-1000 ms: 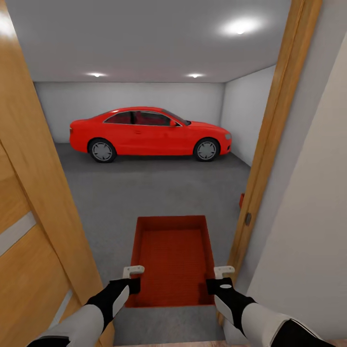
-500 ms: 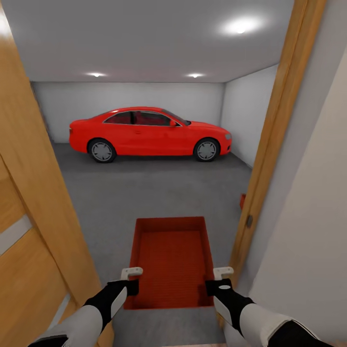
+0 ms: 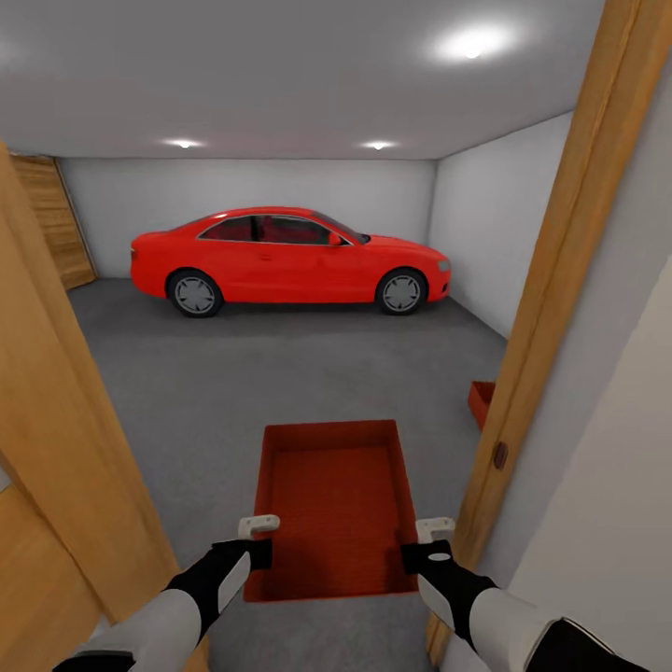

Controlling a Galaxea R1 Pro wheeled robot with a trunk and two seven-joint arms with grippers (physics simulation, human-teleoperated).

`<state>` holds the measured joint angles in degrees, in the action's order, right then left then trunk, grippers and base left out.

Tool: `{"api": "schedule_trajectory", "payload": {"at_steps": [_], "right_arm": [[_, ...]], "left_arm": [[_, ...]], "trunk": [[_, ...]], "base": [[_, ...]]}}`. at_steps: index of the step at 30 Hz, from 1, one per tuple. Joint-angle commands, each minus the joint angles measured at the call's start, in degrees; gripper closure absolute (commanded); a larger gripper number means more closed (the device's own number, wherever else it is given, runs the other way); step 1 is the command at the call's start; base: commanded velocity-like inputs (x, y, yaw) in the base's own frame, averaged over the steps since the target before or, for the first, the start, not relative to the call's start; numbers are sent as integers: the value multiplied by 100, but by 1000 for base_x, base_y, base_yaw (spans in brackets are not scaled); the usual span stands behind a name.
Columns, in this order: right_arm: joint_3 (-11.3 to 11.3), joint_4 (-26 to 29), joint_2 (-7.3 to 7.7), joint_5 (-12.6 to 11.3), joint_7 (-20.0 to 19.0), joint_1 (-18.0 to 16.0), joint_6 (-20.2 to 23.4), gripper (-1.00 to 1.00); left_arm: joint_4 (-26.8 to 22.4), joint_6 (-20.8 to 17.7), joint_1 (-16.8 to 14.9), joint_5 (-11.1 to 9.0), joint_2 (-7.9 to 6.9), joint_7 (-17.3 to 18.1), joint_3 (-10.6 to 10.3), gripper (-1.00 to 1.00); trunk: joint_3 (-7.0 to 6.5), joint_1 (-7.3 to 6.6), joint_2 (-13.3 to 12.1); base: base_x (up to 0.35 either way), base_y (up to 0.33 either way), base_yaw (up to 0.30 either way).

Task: Move the two storage containers from the living room to the garage. In the garage, place one container on the floor and stack the other container on top of it (either order is fine).

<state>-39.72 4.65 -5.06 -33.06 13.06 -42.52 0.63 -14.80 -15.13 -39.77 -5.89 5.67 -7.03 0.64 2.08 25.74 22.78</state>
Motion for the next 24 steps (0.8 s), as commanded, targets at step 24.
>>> {"api": "schedule_trajectory", "payload": {"at_steps": [24], "right_arm": [[26, -34, 33, -159, 91, -2, 24, 100]], "left_arm": [[-32, 97, -5, -208, -5, -44, -125, 100]], "trunk": [[28, 4, 14]], "base": [[72, 0, 61]]}}
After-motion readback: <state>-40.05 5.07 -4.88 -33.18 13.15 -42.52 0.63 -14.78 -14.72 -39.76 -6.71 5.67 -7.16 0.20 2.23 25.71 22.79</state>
